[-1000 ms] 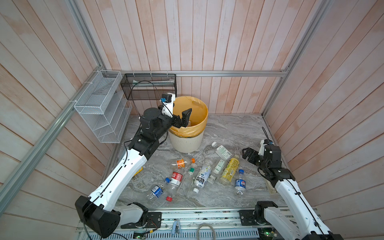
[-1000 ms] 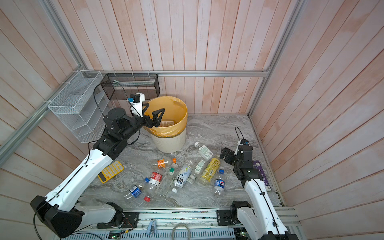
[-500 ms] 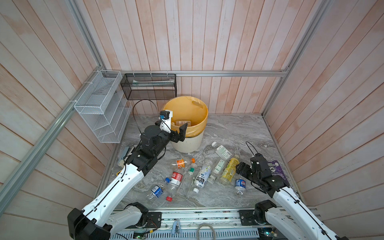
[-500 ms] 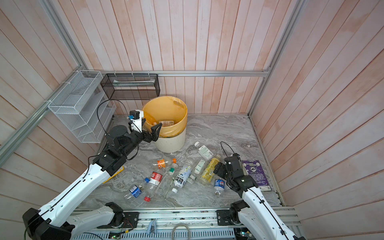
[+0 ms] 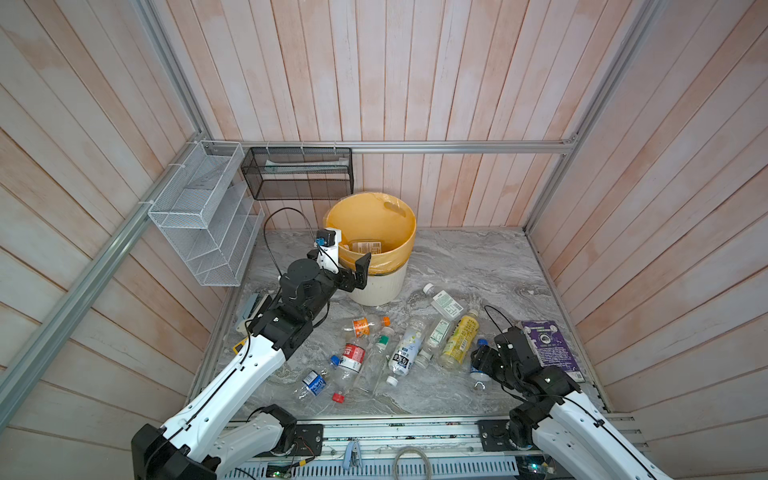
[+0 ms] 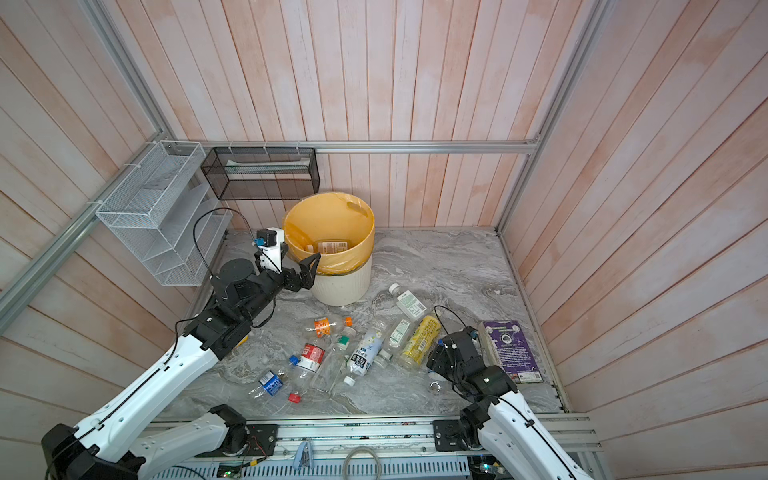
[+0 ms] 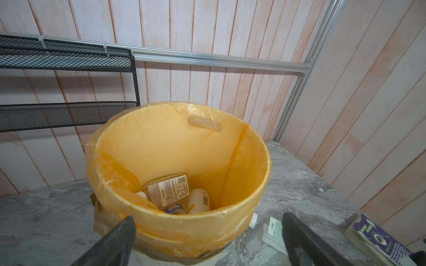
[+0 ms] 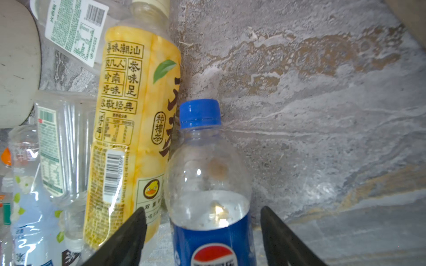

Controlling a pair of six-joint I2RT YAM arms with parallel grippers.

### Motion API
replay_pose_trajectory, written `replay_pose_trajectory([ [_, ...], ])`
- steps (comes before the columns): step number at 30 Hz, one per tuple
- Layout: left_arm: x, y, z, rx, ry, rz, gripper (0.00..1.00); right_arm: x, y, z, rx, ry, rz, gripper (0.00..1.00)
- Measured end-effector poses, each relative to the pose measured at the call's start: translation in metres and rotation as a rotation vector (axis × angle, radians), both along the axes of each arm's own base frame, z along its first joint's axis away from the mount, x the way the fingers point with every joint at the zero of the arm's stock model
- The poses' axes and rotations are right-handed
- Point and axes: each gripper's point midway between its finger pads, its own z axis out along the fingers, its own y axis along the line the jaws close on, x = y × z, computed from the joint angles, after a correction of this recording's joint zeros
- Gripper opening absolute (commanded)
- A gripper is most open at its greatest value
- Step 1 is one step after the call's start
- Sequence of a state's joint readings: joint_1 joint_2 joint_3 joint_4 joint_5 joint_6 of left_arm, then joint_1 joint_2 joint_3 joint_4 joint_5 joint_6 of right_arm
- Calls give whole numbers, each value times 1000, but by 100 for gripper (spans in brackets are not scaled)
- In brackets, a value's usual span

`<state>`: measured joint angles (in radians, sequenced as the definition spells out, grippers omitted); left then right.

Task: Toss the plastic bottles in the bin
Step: 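Lower the right gripper onto the blue-capped Pepsi bottle and grasp it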

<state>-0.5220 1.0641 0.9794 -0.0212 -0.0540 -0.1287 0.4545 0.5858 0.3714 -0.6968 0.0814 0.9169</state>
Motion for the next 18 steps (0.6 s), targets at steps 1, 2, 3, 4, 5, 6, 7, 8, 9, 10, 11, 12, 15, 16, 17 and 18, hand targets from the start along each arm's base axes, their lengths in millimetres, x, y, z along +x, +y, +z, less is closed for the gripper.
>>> replay_pose_trajectory([
  [1, 0, 0, -1, 0, 2, 0, 100, -1, 0, -2, 0, 3, 0, 74],
  [2, 1, -1, -1, -2, 5, 0, 100, -2, 0, -5, -2, 10, 0, 73],
  [3, 1, -1, -2, -3, 9, 0, 100, -4, -1, -11, -6, 23, 0, 72],
  [4, 2, -1, -3, -3, 12, 1, 100, -7, -1, -17, -13, 40, 1, 71],
  [5, 2, -2, -4, -4, 15, 0, 100, -9, -2, -22, -17, 56, 3, 68],
  [6, 3, -2, -5, -4, 17, 1, 100, -12, -3, -27, -25, 74, 1, 65],
  [7, 3, -2, -6, -4, 19, 1, 100, -14, -4, -30, -29, 86, -3, 61],
  [8, 3, -2, -6, -5, 20, 1, 100, -14, -4, -31, -32, 90, -5, 59],
  [9, 3, -2, -6, -5, 20, 1, 100, -13, -4, -30, -29, 87, -9, 56],
  [10, 3, -2, -6, -5, 20, 1, 100, -12, -4, -30, -27, 83, -14, 55],
  [11, 3, -2, -6, -5, 21, 1, 100, -11, -3, -29, -25, 78, -17, 54],
  [12, 3, -2, -6, -5, 21, 2, 100, -9, -3, -28, -22, 71, -22, 53],
  [15, 3, -1, -6, -5, 21, 6, 100, -6, -4, -27, -19, 54, -36, 51],
  [16, 4, -1, -6, -7, 22, 10, 100, -4, -4, -26, -22, 47, -39, 51],
  [17, 4, 1, -7, -8, 24, 15, 100, -2, -5, -24, -25, 37, -42, 51],
  [18, 5, 1, -9, -10, 28, 18, 100, 0, -5, -21, -27, 28, -45, 52],
])
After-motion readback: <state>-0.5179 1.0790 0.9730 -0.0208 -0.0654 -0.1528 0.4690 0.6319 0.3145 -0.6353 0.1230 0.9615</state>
